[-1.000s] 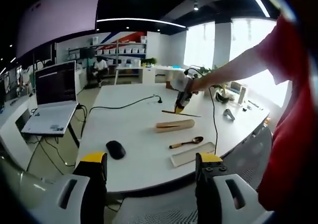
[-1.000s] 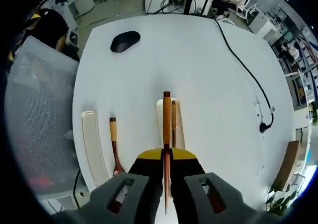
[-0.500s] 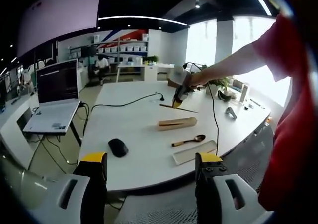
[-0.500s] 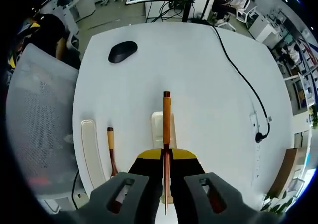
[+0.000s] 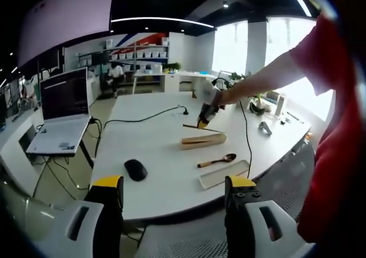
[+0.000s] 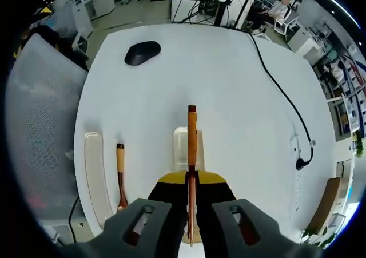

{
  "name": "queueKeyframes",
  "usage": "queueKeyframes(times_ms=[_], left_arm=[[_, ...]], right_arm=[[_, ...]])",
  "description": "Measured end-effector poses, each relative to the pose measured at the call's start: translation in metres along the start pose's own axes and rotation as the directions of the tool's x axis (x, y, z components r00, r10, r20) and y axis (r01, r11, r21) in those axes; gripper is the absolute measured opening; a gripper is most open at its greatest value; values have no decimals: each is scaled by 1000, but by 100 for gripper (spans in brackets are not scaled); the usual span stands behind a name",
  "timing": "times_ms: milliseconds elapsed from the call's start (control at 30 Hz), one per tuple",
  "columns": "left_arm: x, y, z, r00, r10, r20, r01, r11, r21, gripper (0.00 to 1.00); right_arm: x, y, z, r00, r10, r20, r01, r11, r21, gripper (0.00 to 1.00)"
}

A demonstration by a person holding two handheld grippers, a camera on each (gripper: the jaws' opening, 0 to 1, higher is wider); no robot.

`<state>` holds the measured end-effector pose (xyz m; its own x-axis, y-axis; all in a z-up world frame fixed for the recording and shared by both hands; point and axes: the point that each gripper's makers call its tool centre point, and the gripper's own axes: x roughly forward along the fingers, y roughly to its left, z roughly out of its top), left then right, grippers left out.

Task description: Arrange the utensils inside the cutlery case until each visible utensil rests in its matching compartment.

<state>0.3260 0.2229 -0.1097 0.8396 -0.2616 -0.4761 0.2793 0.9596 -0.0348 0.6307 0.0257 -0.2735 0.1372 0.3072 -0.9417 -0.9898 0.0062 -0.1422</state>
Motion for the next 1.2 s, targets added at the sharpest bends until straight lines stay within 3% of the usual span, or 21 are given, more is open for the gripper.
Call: queueKeyframes(times_ms=[233,300,433,533,733,1067,1200], left_arm=[[1,2,0,1000,3,-6,-3,1000,3,74],[3,1,-2,1000,1,-16,-1,1000,2,74],[4,-1,1,1000,-7,-10,7,1000,2,75],[4,-1,2,1000,-4,-14,4,1000,12,75],[5,-2,-4,999,0,-32,0,1000,7,75],[5,0,-6,999,6,-38,-6,1000,-3,75],[7,-1,-8,999,3,-43,-3,1000,-3,75]], right_arm=[[0,4,5,1000,13,17,-14,998,53,0],[2,-6,6,999,10,31,-13,996,93,0],[5,-4,2,1000,3,19,-4,999,42,0],[8,0,0,1000,20,22,-21,997,72,0],[17,2,-2,1000,23,9,-23,999,32,0],[36,-4,-12,999,45,-5,-44,996,80,0],[38,-1,-15,999,50,-16,-49,997,64,0]])
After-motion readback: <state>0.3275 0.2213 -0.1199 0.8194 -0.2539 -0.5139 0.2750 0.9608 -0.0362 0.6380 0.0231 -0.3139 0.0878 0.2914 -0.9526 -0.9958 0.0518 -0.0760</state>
